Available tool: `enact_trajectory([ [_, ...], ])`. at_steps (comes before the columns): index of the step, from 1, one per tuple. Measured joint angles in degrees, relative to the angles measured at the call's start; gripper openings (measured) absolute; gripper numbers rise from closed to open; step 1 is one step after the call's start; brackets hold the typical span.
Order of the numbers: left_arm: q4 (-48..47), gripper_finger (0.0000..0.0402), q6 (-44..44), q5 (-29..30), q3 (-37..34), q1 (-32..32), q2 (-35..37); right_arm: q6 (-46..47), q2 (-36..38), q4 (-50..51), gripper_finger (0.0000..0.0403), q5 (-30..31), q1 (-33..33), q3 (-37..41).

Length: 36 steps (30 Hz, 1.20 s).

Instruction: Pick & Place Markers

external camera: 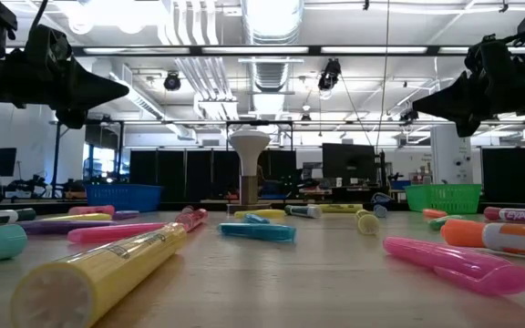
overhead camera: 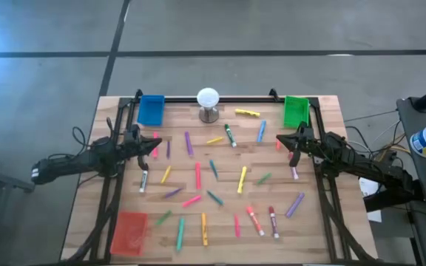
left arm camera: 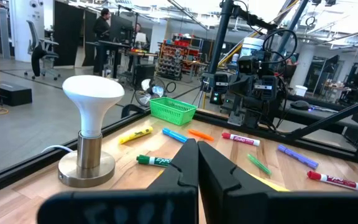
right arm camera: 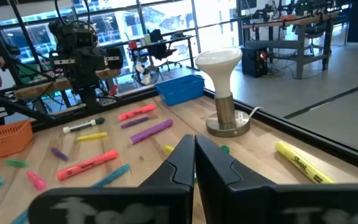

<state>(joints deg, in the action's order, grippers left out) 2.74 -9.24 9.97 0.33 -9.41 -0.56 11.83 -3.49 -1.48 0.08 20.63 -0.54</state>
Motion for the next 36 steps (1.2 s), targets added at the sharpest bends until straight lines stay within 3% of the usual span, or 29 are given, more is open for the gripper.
enact_trajectory([
  [24,0.02,0.0000,0.01,-0.01,-0.01,0.02,-0.02,1.41,0.00,-3.00,0.0009,0.11,0.01,0.01],
  [29,0.01,0.0000,-0.01,0.01,0.01,0.01,-0.01,8.17,-1.03,-8.03,0.0008,0.16,-0.01,-0.08],
  [31,0.01,0.0000,0.00,0.00,-0.01,0.02,-0.01,9.56,-2.87,-7.39,0.0008,1.98,-0.23,-0.14],
  [36,0.00,0.0000,-0.01,-0.01,-0.01,0.00,0.00,12.35,-11.32,-7.30,0.0008,13.74,-3.16,-2.85],
])
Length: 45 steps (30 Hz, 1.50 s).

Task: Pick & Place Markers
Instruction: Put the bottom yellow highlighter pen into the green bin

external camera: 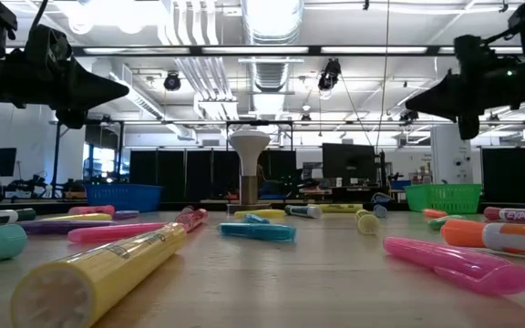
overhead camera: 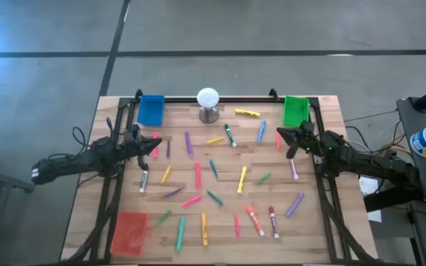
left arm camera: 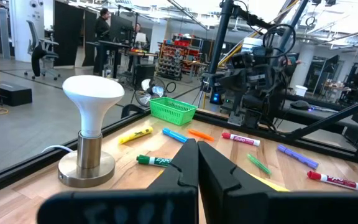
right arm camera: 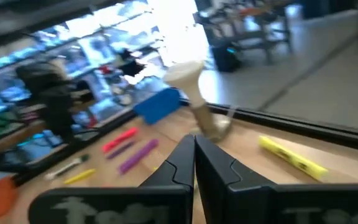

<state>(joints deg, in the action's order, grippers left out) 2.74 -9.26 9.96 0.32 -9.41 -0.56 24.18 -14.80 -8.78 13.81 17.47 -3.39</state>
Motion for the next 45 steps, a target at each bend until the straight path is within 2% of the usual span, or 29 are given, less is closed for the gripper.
enact_trajectory([
  [7,0.00,0.0000,0.01,0.02,0.00,0.02,-0.02,7.22,-18.83,3.35,0.0008,14.85,-7.26,-9.45],
  [11,0.00,0.0000,0.02,0.00,0.02,0.00,0.00,12.69,-30.07,7.83,0.0008,18.18,-8.99,-15.80],
  [16,0.00,0.0000,0.02,0.00,0.00,0.00,-0.01,21.28,-41.57,13.20,0.0008,17.96,-8.98,-21.70],
  [22,0.00,0.0000,0.02,0.00,0.00,0.00,-0.02,26.25,-51.26,13.56,0.0008,12.93,-8.84,-25.41],
  [29,-0.02,0.0000,0.01,0.00,0.00,0.01,0.00,24.77,-62.52,13.39,0.0014,6.20,-7.97,-31.38],
  [32,-0.02,0.0000,0.01,0.00,0.00,0.00,-0.01,21.83,-67.53,13.40,0.0034,4.16,-7.25,-35.21],
  [38,-0.02,0.0000,0.00,0.02,0.01,0.00,0.00,18.29,-77.36,15.76,0.0098,4.08,-6.82,-44.29],
  [42,-0.07,0.0000,0.00,0.00,0.01,0.02,0.00,17.80,-83.14,23.28,0.0140,3.99,-5.68,-51.08],
  [45,-0.09,0.0000,0.02,0.00,0.02,0.02,0.00,16.79,-86.00,33.06,0.0162,3.23,-4.63,-56.96],
])
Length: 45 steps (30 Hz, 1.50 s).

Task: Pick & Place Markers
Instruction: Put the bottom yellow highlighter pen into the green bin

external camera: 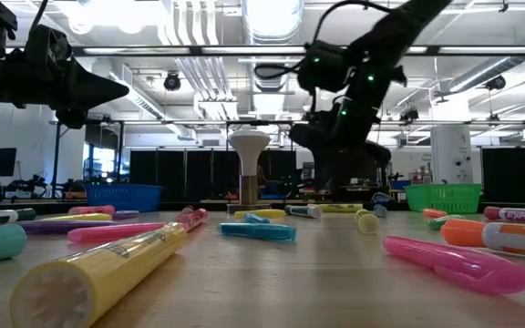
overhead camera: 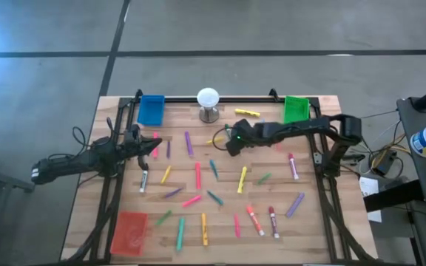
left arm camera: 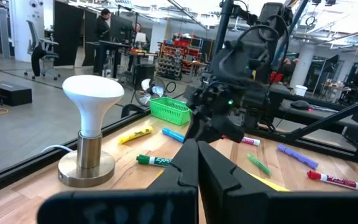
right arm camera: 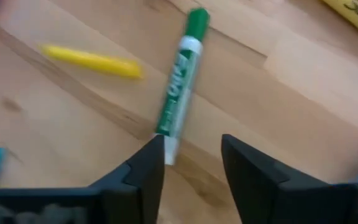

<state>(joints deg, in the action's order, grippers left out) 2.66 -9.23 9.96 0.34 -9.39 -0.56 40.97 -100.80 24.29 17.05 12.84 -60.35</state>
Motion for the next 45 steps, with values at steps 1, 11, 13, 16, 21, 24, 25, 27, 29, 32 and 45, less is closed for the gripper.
enact_trajectory([
  [1,-0.02,0.0000,-0.02,0.00,0.00,-0.02,-0.02,-0.08,-0.60,3.16,0.0167,-0.85,0.23,-1.84],
  [11,-0.04,0.0000,-0.01,0.00,0.00,-0.01,-0.01,6.83,1.91,18.21,0.0157,-8.51,-5.27,-5.60],
  [13,-0.07,0.0000,0.00,0.00,0.00,-0.01,-0.05,10.59,3.32,19.06,0.0154,-9.19,-7.17,-4.23],
  [16,-0.07,0.0000,0.00,0.00,-0.02,-0.02,-0.12,17.81,4.48,16.09,0.0153,-9.37,-9.61,-1.50],
  [21,-0.07,0.0000,0.00,0.00,-0.01,-0.01,-0.48,27.66,4.62,10.75,0.0162,-11.35,-12.73,1.44],
  [24,-0.08,0.0000,0.00,0.00,-0.01,0.00,-0.48,32.02,4.56,11.37,0.0173,-11.02,-14.23,1.69],
  [25,-0.09,0.0000,-0.02,0.00,-0.02,-0.02,-0.48,33.31,4.56,11.33,0.0177,-10.82,-14.58,1.76],
  [27,-0.08,0.0000,-0.02,0.00,-0.02,-0.01,-0.48,35.68,4.29,10.89,0.0183,-10.64,-15.11,1.79],
  [29,-0.08,0.0000,-0.02,0.00,-0.01,-0.02,-0.48,37.76,4.21,10.49,0.0187,-10.08,-15.63,2.17],
  [32,-0.09,0.0000,0.00,0.00,-0.02,-0.02,-0.48,40.54,3.45,9.16,0.0186,-9.33,-16.40,2.49],
  [45,-0.09,0.0000,-0.02,0.00,0.00,-0.02,-0.79,42.66,-4.27,6.39,0.0141,-8.99,-16.96,0.39],
])
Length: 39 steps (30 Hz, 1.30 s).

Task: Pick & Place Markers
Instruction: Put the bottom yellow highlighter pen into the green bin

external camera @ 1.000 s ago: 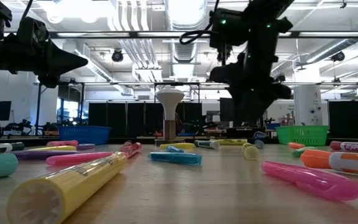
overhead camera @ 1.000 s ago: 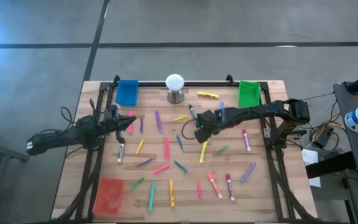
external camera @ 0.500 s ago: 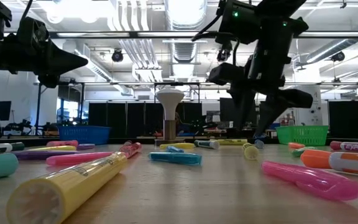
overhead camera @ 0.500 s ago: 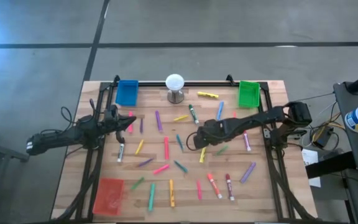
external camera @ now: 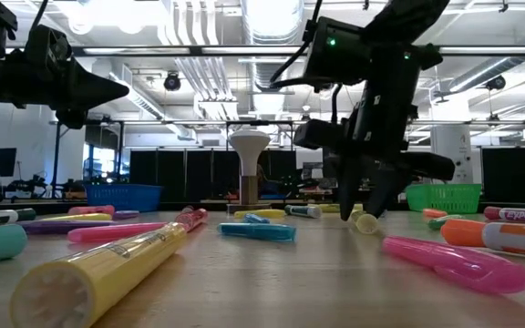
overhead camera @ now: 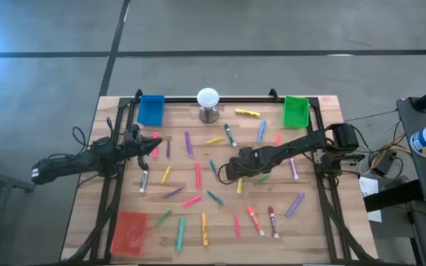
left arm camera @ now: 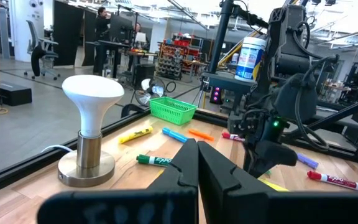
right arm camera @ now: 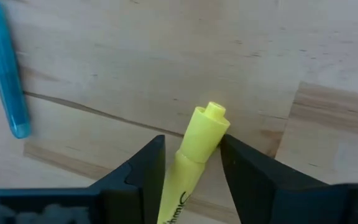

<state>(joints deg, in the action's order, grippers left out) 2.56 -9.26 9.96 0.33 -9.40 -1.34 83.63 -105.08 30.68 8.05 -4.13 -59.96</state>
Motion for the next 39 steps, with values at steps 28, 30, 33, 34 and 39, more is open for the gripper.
enact_trajectory([
  [28,-0.02,0.0000,0.00,0.00,-0.02,0.02,-0.50,-43.16,16.74,25.18,0.0065,4.44,45.63,-8.73],
  [30,-0.02,0.0000,0.02,0.02,-0.02,0.02,-0.50,-46.65,16.47,24.23,0.0065,4.57,52.29,-7.57],
  [33,-0.02,0.0000,0.01,0.02,0.00,0.01,-0.50,-49.79,15.51,23.05,0.0065,5.87,59.05,-6.33],
  [34,-0.02,0.0000,0.01,0.00,0.00,0.01,-0.50,-50.76,15.17,22.31,0.0065,6.28,60.72,-6.01],
  [39,-0.02,0.0000,0.01,0.01,-0.01,0.02,-0.50,-54.81,12.01,15.46,0.0065,5.57,65.04,-4.88],
])
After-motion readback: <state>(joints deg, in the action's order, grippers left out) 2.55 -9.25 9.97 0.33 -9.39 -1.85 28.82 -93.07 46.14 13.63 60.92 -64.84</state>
